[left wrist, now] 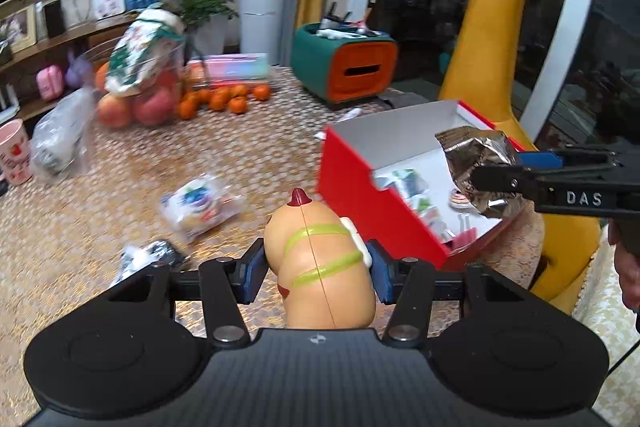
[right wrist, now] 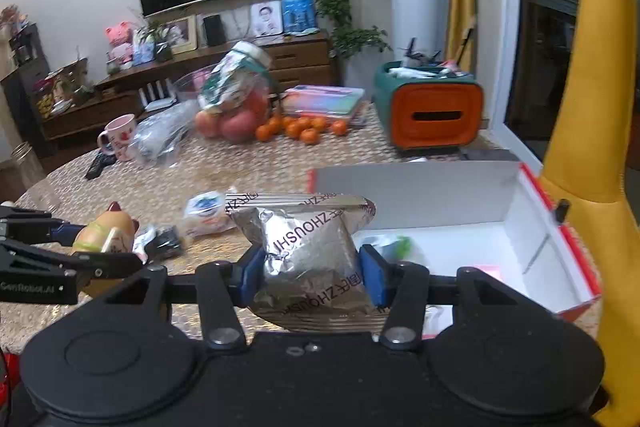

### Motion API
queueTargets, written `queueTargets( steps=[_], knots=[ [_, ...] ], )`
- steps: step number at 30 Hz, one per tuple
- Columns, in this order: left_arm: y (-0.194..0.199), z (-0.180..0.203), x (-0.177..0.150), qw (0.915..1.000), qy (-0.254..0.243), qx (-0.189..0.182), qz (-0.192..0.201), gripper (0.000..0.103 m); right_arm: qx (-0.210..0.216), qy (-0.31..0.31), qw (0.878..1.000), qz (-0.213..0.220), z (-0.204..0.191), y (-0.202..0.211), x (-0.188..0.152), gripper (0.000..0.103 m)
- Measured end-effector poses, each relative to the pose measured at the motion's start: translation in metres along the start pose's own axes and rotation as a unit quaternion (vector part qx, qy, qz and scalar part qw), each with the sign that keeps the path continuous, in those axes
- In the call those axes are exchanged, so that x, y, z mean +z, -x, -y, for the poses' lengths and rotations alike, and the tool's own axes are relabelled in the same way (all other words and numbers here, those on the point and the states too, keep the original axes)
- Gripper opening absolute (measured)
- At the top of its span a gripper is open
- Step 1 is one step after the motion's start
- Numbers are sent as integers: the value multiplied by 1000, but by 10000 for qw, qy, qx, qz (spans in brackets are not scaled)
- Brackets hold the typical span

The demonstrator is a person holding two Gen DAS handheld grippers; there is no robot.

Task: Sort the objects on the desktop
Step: 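Carry the foil bag and pig toy over the box with both tools, then open the right tool to drop the foil bag while the left tool releases the pig toy into the box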

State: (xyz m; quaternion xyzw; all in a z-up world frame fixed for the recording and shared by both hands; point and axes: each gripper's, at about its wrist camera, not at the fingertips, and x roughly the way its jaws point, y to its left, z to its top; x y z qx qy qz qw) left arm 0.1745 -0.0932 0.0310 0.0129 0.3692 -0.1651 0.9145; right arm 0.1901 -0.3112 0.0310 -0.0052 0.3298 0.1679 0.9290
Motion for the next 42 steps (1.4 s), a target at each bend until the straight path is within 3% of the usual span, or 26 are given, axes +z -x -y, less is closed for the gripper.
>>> queueTargets(
  steps=[21,34,42],
  knots=[
    [-82,96,51,9962,-700,-482,-196,52,-654,-498,9965,-122,102,-26,0,50],
    [-156,121,73,9913,-868,-712,-680,52,-839,-596,9937,-446,137,-67,-2,50],
    [-190,128,78,9889,-943,-645,-951,52,-900,-560,9915,-752,151,-101,3,50]
  ],
)
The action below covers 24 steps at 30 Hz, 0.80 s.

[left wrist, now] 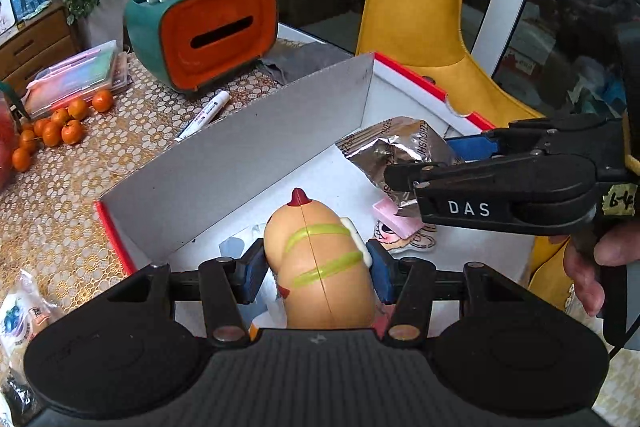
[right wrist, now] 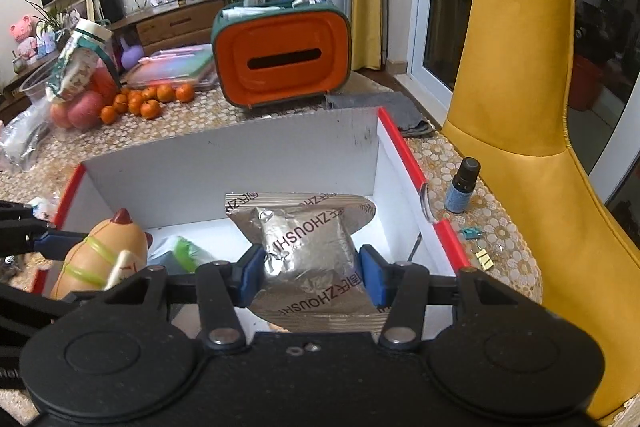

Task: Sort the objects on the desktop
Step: 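Open the right tool to drop the foil bag while the left tool releases the pig toy into the box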

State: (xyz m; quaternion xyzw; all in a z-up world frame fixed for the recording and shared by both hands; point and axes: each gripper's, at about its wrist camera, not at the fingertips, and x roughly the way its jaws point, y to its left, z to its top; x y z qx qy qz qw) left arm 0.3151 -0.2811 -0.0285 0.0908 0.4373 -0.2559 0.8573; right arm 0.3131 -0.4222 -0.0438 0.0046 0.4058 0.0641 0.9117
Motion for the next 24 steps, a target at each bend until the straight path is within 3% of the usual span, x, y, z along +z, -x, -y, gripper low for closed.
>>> queueTargets(
  steps=[15,24],
  knots=[
    [-35,-4,3,9989,53,-55,-472,52,76,334,9981,-510,-7,-36,2,50],
    [-40,-4,1,9984,38,-117,-553,53,107,377,9978,-535,-8,-36,4,51]
  ],
)
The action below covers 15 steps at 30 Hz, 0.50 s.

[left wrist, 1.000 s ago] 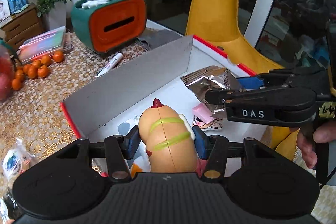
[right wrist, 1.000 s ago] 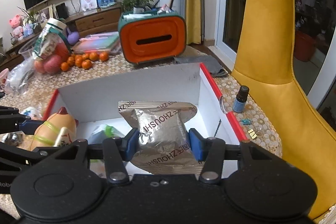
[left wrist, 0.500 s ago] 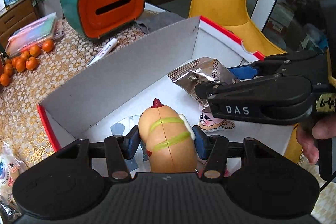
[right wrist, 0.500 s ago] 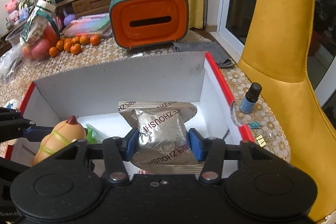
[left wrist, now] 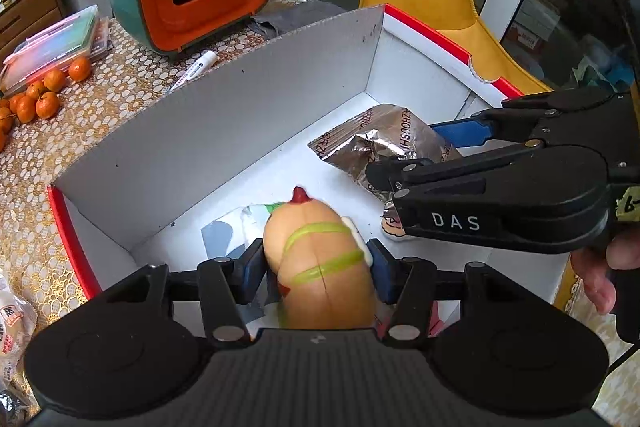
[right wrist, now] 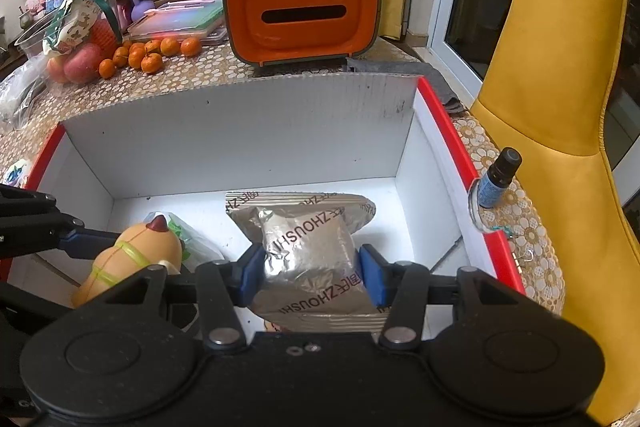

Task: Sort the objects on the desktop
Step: 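Open the right tool to drop the foil bag while the left tool releases the pig toy into the box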

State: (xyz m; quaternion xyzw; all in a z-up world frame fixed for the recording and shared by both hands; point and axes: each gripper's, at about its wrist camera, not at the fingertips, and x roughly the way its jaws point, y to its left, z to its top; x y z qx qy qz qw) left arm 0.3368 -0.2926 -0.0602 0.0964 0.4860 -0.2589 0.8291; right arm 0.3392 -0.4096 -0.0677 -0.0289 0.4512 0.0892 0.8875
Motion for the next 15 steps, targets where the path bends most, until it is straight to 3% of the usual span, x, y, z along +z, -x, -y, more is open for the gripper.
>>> queueTargets(
  steps=[3,5,12,15],
  knots=[
    [-2,1,-2,10000,29,-15,-12,54,9,-34,10000,18,1,-1,0,52],
    [-1,1,-4,10000,49,-12,8,61,-1,-54,10000,46,2,0,0,52],
    [9,2,-9,9997,125,-35,222,73,45,-180,9997,185,7,8,-1,64],
    [15,0,-10,9992,218,-35,334,76,60,-211,9996,192,8,10,-3,65]
  ],
)
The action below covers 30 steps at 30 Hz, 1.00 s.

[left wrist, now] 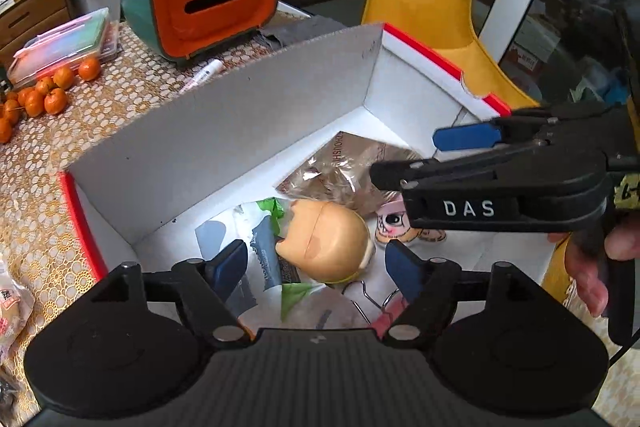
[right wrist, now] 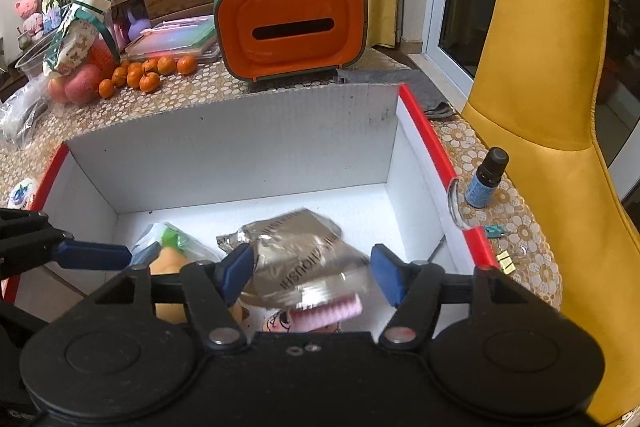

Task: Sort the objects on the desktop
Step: 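Open the right tool to drop the foil bag while the left tool releases the pig toy into the box, then move both open tools back over the table items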

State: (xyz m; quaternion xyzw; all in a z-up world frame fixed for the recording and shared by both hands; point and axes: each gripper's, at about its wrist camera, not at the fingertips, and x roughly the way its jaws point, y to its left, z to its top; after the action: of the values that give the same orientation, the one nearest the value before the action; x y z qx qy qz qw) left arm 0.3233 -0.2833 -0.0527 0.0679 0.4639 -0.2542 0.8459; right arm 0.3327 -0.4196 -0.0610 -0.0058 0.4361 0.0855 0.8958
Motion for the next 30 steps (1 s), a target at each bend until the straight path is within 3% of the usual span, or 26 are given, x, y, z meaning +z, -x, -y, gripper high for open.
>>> queueTargets(
  steps=[4,15,18,30],
  knots=[
    [8,0,-2,9999,40,-103,107,82,79,-42,9999,56,0,7,-1,67],
    [39,5,-14,9985,69,-337,424,87,190,-74,9993,298,-8,34,2,76],
    [49,6,-18,9980,24,-319,541,103,165,-94,9993,331,-10,40,0,83],
    [88,-1,-34,9959,127,-387,805,103,254,-184,9984,474,-22,69,-8,91]
  ],
)
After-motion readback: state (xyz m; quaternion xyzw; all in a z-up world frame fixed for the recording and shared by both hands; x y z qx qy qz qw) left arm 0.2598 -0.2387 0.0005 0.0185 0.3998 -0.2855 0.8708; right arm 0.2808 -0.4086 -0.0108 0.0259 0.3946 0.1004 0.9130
